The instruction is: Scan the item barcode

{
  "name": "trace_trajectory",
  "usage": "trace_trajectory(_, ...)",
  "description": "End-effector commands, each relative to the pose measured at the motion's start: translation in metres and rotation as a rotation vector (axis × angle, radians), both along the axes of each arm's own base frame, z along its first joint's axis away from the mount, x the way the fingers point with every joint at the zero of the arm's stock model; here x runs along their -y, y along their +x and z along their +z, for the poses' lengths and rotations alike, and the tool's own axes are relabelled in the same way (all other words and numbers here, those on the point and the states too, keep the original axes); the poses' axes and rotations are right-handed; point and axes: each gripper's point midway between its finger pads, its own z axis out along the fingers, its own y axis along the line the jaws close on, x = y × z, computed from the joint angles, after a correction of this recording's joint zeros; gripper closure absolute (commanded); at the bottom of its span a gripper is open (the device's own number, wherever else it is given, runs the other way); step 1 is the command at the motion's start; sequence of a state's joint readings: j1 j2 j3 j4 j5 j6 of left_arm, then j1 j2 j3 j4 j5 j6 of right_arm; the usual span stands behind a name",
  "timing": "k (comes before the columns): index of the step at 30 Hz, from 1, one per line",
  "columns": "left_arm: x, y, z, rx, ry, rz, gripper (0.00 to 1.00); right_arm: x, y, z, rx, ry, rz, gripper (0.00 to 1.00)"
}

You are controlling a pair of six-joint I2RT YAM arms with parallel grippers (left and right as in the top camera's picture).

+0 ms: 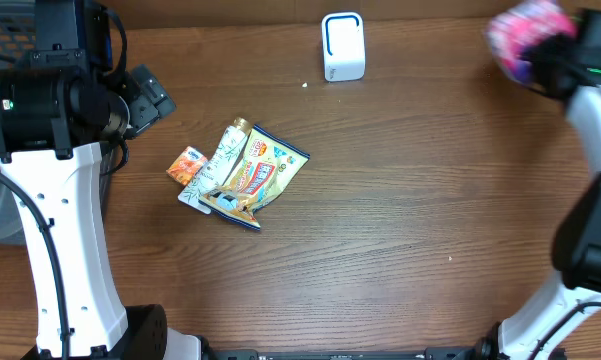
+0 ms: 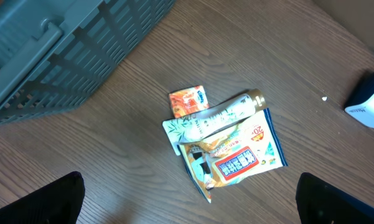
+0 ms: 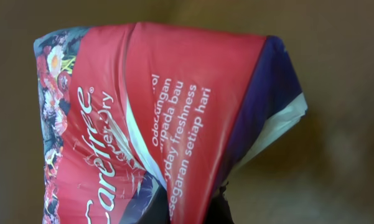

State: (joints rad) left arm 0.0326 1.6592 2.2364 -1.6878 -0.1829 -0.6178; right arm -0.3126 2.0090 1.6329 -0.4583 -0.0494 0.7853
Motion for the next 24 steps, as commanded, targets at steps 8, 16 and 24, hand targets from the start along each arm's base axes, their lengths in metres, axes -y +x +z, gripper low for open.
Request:
trace_trajectory(8, 0.001, 0.002, -0.002, -0.010, 0.005, -0.019, 0.00, 0.159, -0.107, -0.045, -0.166, 0.069, -0.339, 0.96)
trace_trajectory(16, 0.001, 0.002, -0.002, -0.010, 0.005, -0.019, 0.00, 0.209, -0.148, -0.065, -0.220, 0.036, -0.418, 0.93)
trace_trajectory(24, 0.001, 0.002, -0.002, -0.010, 0.005, -0.019, 0.00, 0.250, -0.172, -0.055, -0.211, -0.068, -0.431, 0.65)
